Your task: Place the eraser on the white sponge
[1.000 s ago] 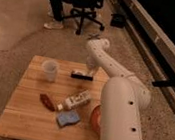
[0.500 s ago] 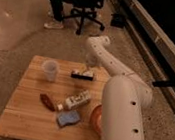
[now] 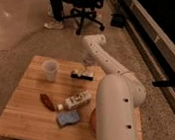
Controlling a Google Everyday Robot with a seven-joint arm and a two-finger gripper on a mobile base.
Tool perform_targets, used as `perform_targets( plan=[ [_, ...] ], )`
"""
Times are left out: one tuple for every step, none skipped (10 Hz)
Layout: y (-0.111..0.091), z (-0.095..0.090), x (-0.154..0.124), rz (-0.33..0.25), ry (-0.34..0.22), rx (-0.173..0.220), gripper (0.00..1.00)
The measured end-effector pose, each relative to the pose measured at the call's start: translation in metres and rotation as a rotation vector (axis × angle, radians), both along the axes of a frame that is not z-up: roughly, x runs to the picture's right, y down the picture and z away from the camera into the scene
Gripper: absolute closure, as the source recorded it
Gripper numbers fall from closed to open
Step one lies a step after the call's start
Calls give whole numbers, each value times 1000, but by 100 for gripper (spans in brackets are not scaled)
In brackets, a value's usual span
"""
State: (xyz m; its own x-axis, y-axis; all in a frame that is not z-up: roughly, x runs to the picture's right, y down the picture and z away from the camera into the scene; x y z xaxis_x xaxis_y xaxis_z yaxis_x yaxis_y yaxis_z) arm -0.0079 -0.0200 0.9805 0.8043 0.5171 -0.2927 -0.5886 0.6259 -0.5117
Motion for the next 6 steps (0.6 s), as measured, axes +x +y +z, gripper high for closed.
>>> perform_targets(
  plan=[
    [4,6,-5,-18,-16,-8,20],
    [10,13,-6,-29,-26,-21,20],
    [15,18,-5,-33,-31,-31,20],
    [20,24,-6,-37,-33,-41,20],
    [24,28,-7,-40,-32,-48,20],
    [26,31,-7,-39,-27,-53,26]
  ],
)
